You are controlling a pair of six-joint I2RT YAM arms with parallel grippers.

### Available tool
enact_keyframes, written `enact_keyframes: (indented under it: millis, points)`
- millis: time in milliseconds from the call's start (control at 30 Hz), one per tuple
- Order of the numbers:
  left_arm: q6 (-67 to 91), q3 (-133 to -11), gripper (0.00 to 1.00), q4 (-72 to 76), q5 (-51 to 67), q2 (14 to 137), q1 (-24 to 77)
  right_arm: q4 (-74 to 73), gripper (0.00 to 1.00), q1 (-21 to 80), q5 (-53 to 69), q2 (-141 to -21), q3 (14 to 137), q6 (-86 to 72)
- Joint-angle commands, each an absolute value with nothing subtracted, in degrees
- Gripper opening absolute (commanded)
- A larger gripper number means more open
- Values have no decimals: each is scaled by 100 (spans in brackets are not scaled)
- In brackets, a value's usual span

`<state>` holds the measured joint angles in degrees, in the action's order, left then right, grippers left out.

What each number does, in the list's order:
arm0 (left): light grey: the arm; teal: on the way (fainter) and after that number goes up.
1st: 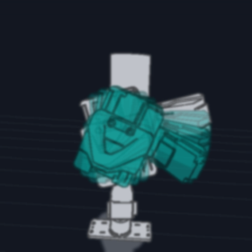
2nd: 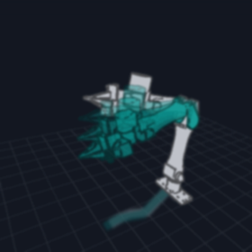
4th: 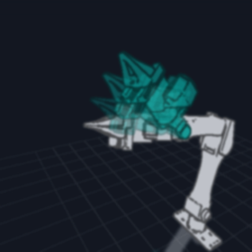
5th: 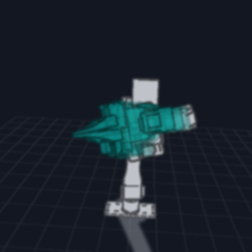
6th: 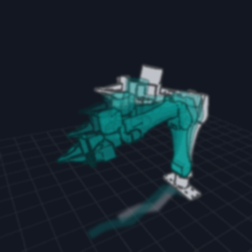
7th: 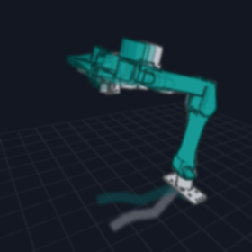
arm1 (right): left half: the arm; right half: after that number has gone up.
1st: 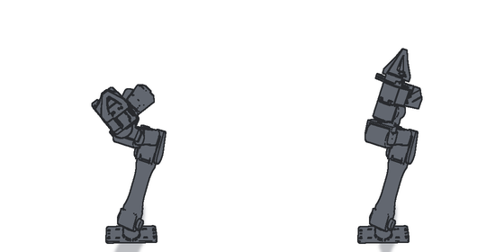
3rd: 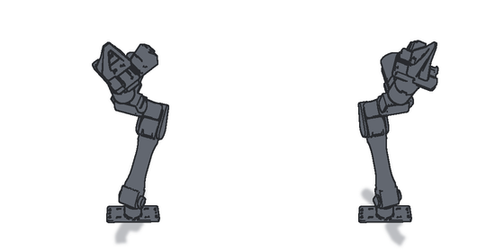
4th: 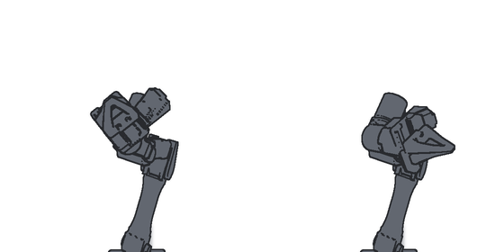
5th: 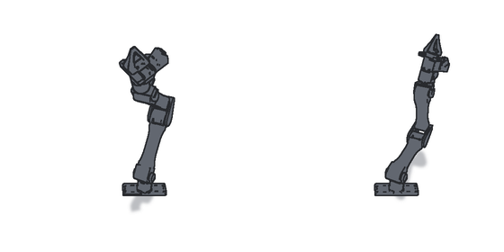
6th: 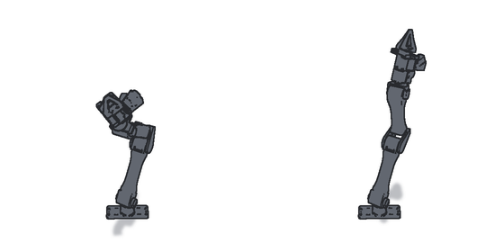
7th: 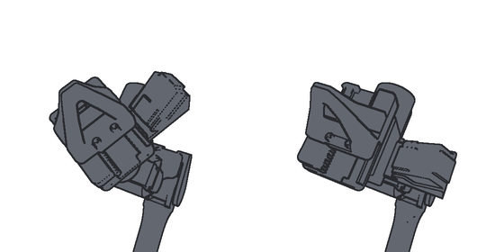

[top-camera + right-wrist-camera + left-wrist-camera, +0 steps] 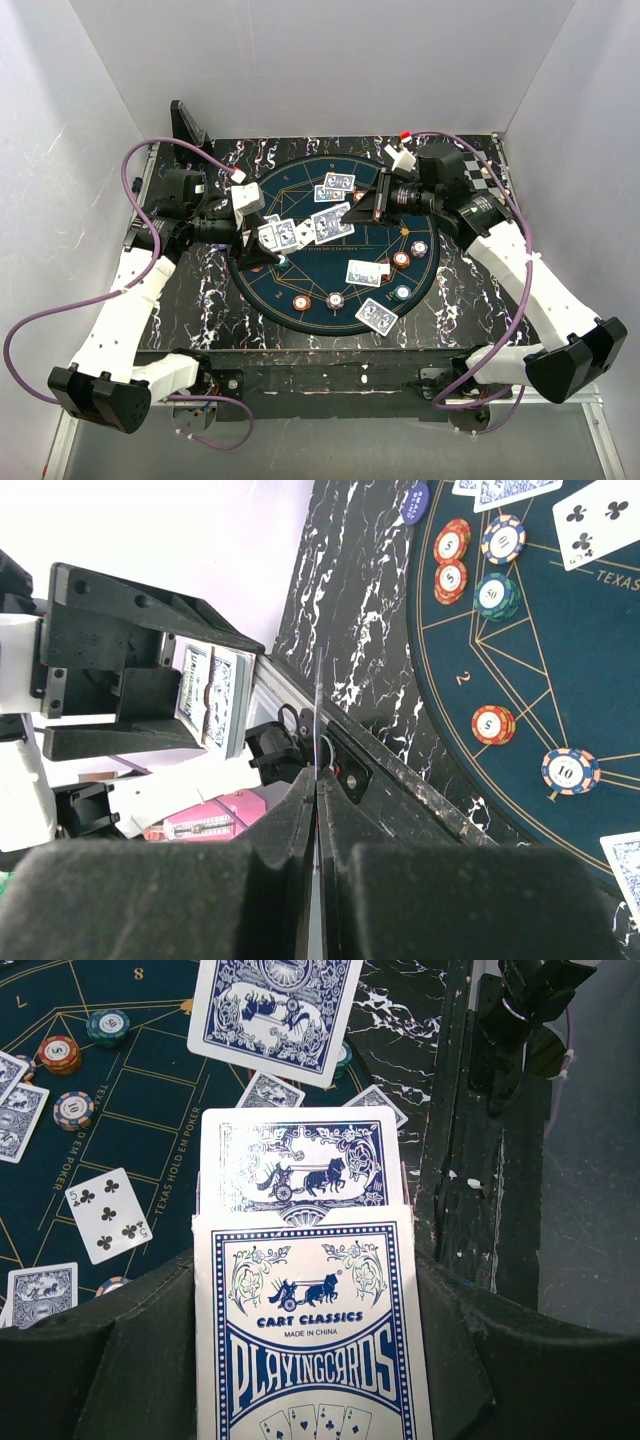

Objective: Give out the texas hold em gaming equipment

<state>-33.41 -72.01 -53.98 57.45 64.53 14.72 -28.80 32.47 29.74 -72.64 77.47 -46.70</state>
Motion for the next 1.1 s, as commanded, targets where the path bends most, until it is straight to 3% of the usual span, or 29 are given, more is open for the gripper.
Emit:
enact_keyframes:
  millis: [0, 567, 733, 1067]
  points:
    - [-3314, -7356, 41, -5273, 5906, 6319, 1459, -3111, 5, 3164, 2988, -7242, 8173, -4351]
    - [-3217, -7374, 41, -5300, 5924, 6179, 1459, -4121, 1, 3129, 1637, -8657, 9289, -3200]
    - [-3190, -7356, 41, -5300, 5941, 6135, 1450, -4701, 1, 3392, -146, -9437, 10079, -2611]
    - [-3173, -7427, 41, -5546, 5915, 5986, 1450, -6002, 1, 4482, -3101, -12451, 12882, -1837]
